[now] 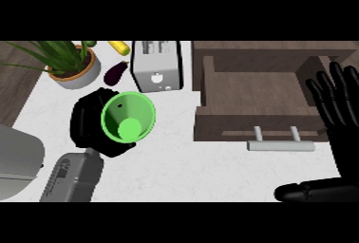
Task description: Pick up the cup, place it into the drawer and close the drawer
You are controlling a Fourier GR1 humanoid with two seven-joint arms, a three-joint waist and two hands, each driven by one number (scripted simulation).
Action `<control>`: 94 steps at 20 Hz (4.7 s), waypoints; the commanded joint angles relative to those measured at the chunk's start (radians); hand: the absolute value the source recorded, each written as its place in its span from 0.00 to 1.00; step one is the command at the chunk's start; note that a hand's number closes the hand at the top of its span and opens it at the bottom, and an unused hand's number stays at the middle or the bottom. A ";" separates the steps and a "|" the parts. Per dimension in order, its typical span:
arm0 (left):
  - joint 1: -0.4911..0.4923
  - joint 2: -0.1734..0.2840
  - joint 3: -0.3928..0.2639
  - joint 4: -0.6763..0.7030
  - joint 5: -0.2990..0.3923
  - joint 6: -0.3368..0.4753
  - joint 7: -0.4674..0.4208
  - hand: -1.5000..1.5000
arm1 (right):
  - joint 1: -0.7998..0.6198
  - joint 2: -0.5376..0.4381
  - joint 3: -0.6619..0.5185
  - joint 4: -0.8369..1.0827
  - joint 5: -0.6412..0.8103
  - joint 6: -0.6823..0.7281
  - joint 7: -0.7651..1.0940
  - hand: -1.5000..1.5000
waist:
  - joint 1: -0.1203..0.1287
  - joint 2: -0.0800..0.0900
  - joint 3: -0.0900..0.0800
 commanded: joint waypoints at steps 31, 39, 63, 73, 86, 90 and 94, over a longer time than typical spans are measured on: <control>-0.786 -0.054 -0.139 0.393 -0.046 0.445 0.334 1.00 | 0.021 0.023 0.016 0.090 0.039 0.023 -0.108 0.00 | -0.023 0.006 0.000; -0.936 -0.054 -0.235 0.612 0.110 0.516 0.261 1.00 | -0.010 -0.005 -0.019 0.088 0.016 0.020 -0.065 0.00 | -0.041 0.010 0.000; -1.015 -0.054 -0.630 0.923 0.275 0.590 0.205 0.00 | -0.062 0.010 0.013 0.129 0.000 0.050 -0.107 0.00 | -0.104 0.029 0.001; -1.033 -0.054 -0.576 0.845 0.429 0.582 0.095 0.00 | -0.079 0.001 -0.012 0.084 -0.116 0.075 -0.050 0.00 | -0.107 0.027 0.000; -0.890 0.035 -0.460 0.625 0.488 0.528 0.073 0.00 | 0.067 -0.149 -0.060 -0.012 -0.146 0.240 -0.040 1.00 | 0.004 -0.008 -0.001; -0.816 0.089 -0.426 0.526 0.498 0.549 0.121 0.00 | 0.000 -0.165 -0.018 0.021 -0.051 0.233 -0.027 1.00 | 0.013 -0.003 -0.001; -0.660 0.180 -0.441 0.312 0.499 0.584 0.194 0.00 | 0.036 -0.180 -0.009 0.030 0.028 0.254 -0.059 1.00 | 0.029 -0.008 -0.001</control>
